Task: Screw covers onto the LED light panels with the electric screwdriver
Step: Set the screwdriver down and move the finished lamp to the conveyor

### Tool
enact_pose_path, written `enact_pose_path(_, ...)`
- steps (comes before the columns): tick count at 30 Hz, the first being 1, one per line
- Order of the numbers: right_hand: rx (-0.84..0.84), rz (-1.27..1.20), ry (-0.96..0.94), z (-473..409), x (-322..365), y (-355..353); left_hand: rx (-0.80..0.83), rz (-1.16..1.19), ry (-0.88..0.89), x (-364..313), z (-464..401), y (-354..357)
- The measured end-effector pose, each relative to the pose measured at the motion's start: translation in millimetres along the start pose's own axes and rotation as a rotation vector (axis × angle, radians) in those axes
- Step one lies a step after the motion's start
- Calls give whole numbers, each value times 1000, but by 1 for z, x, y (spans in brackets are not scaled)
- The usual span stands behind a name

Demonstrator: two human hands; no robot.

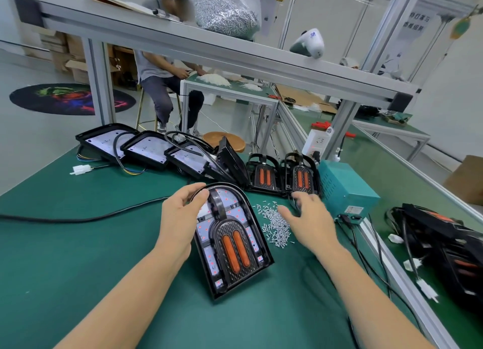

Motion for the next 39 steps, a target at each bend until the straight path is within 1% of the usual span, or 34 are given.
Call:
enact_pose_path(1, 51, -182, -48, 9, 13, 6, -1, 0, 2, 0, 0, 0)
enact_pose_path(3, 194, -467, -78, 30, 34, 22, -4, 6, 3, -1, 1, 0)
enact_pose_path(6, 374, -697, -73, 55, 47, 47, -6, 14, 8, -3, 3, 0)
enact_pose_path(8, 428, -836, -28, 63, 45, 55, -1, 36, 0, -3, 4, 0)
enact_pose_path(11, 479, -1033, 26, 69, 41, 61, 18, 69, 1, -5, 7, 0)
enact_pose_path(15, 534, -1205, 65, 76, 43, 71, 55, 83, 14, -10, 9, 5)
enact_pose_path(17, 541, -1253, 75, 79, 45, 76, 77, 75, 10, -11, 8, 7)
enact_pose_path(21, 466, -1312, 101, 86, 43, 86, 180, -5, -26, -8, 7, 11)
enact_pose_path(23, 419, -1323, 120, 86, 42, 90, 184, -69, 7, -8, 5, 5)
enact_pose_path(25, 386, -1334, 137, 87, 41, 92, 121, -220, 82, -9, 1, -13)
enact_pose_path(26, 375, -1348, 141, 86, 41, 92, 70, -356, 124, -9, -3, -26)
enact_pose_path(28, 361, -1367, 147, 87, 41, 93, -34, -752, 174, -6, -15, -56)
enact_pose_path(30, 350, -1367, 151, 87, 40, 93, -99, -1149, 155, 3, -24, -86)
enact_pose_path(32, 346, -1368, 156, 87, 39, 94, -85, -1373, 87, 16, -29, -112)
enact_pose_path(34, 342, -1373, 169, 86, 38, 96, -47, -1476, 53, 28, -29, -130)
enact_pose_path(35, 339, -1376, 175, 85, 38, 96, -40, -1490, 69, 30, -29, -134)
enact_pose_path(39, 326, -1388, 183, 85, 37, 98, -66, -1383, 153, 21, -27, -134)
Point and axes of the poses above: each hand's wrist, its own z-axis away from the middle knuckle, its own y-axis out of the palm, x = y × z, the point moved 7 cm from there along -z, towards the middle knuckle, and after that the axes turned 7 degrees about -z, right-handed, at the moved point
